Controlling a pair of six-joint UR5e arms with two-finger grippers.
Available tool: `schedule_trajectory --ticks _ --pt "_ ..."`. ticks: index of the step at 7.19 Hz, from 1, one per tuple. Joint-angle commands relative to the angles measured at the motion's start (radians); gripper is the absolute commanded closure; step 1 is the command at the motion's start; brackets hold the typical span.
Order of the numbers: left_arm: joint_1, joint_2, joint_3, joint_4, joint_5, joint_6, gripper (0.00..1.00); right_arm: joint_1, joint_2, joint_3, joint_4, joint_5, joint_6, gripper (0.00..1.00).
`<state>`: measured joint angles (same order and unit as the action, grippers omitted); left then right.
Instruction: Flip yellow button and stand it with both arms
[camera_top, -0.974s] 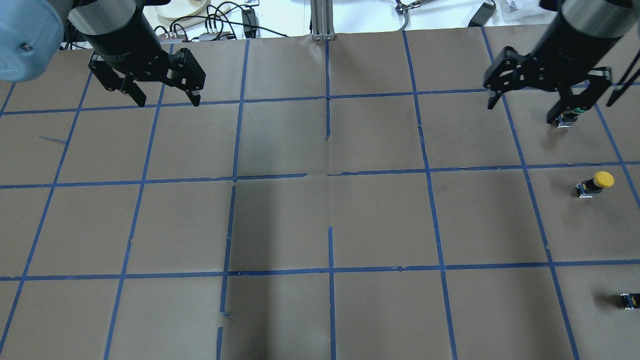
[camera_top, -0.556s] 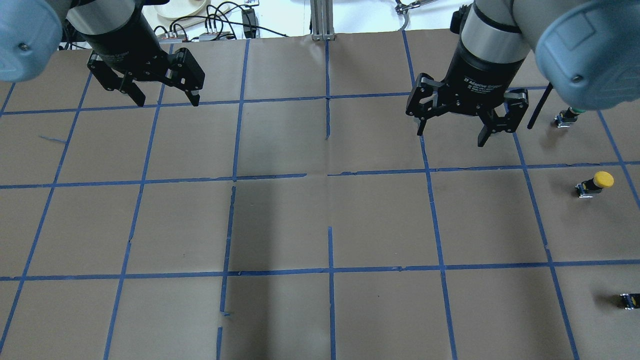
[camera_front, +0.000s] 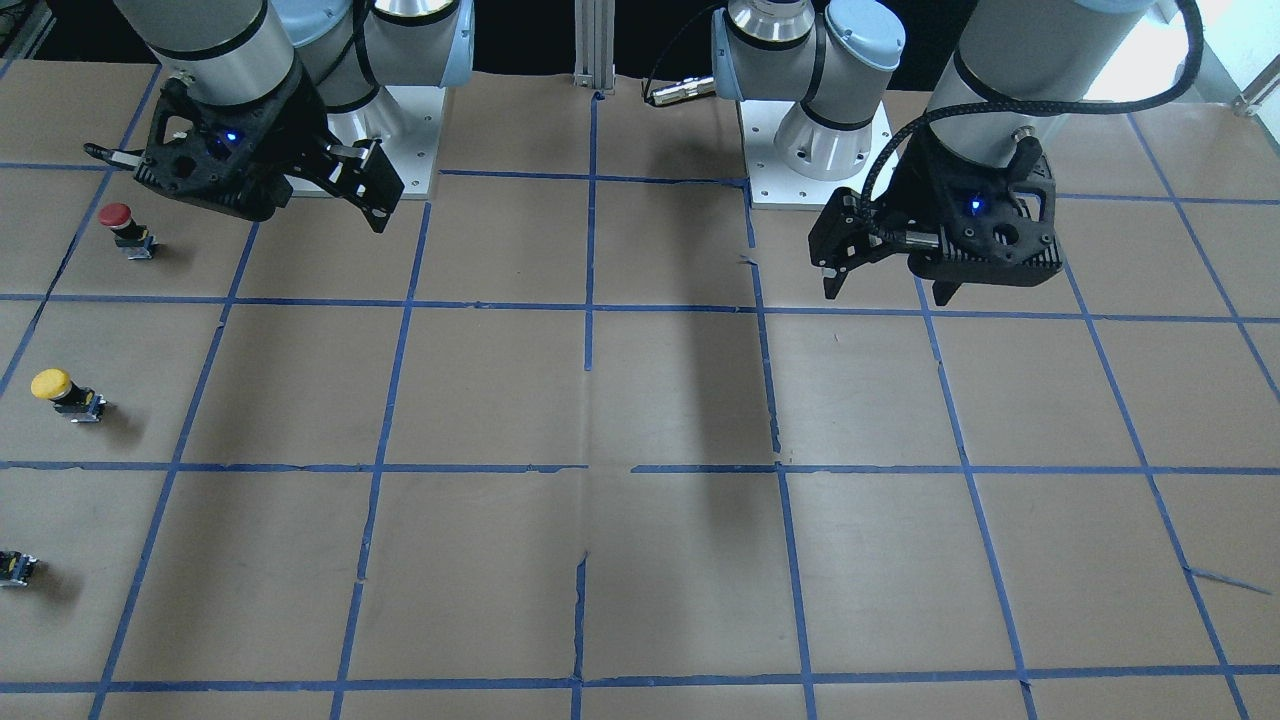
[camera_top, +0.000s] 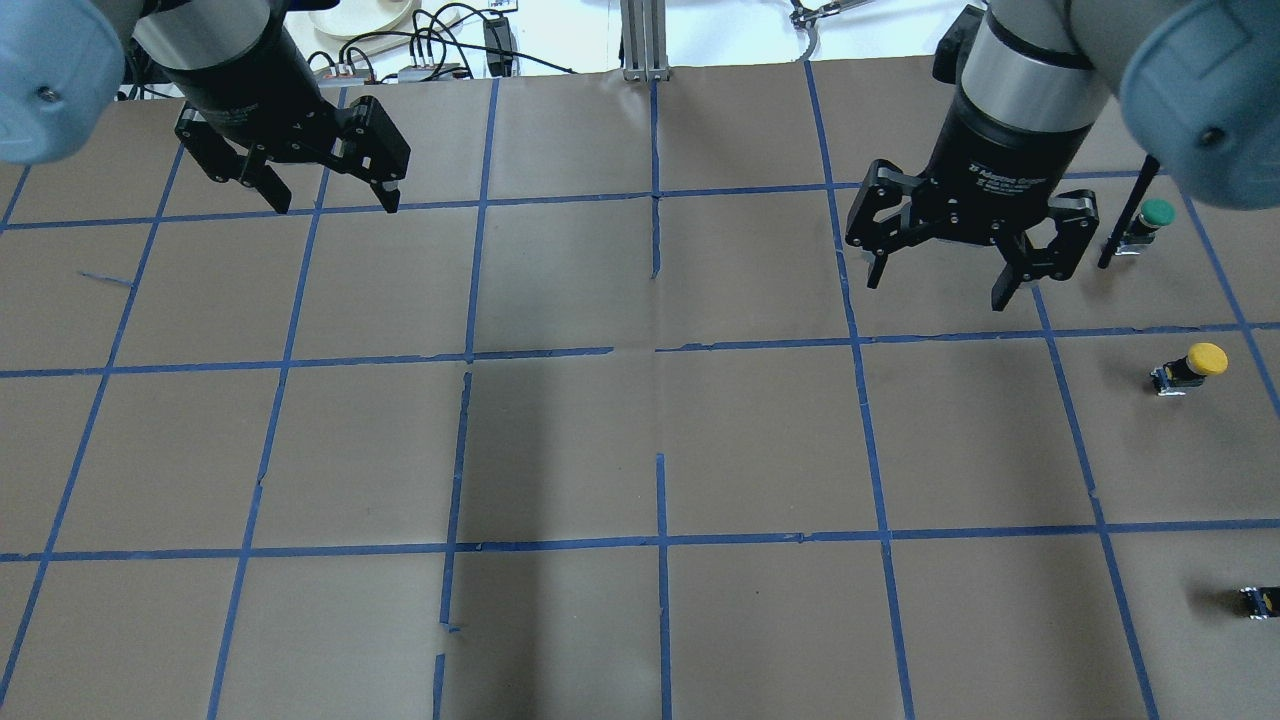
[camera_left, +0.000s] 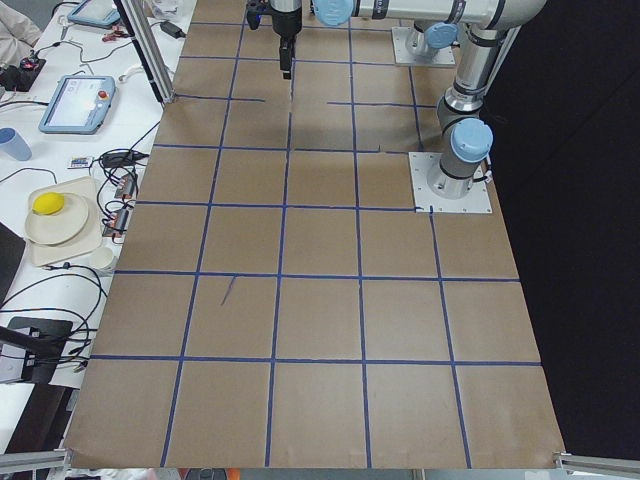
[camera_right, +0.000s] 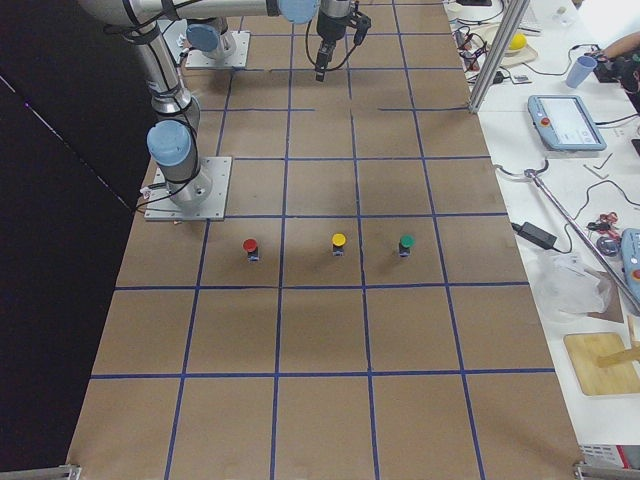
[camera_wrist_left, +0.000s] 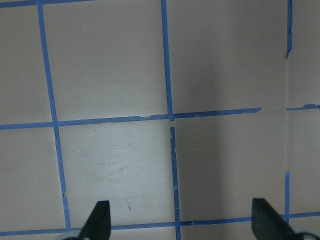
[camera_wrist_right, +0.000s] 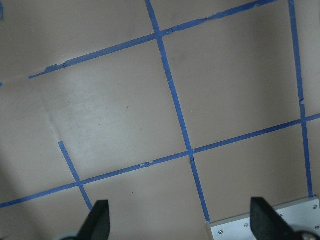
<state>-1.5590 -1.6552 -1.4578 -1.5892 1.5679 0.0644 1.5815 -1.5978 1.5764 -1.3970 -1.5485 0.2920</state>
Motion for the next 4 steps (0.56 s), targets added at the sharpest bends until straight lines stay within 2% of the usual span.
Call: schedule_trajectory --ticks 1,4 --pt "0.001 0.0 0.001 0.0 0.0 0.0 0.0 -0.025 -0.013 0.001 0.013 -0.045 -0.017 0.0" --pt "0.001 -0.003 -0.001 0.0 0.0 0.0 0.0 -0.025 -0.013 0.001 0.013 -0.047 -0.024 0.0"
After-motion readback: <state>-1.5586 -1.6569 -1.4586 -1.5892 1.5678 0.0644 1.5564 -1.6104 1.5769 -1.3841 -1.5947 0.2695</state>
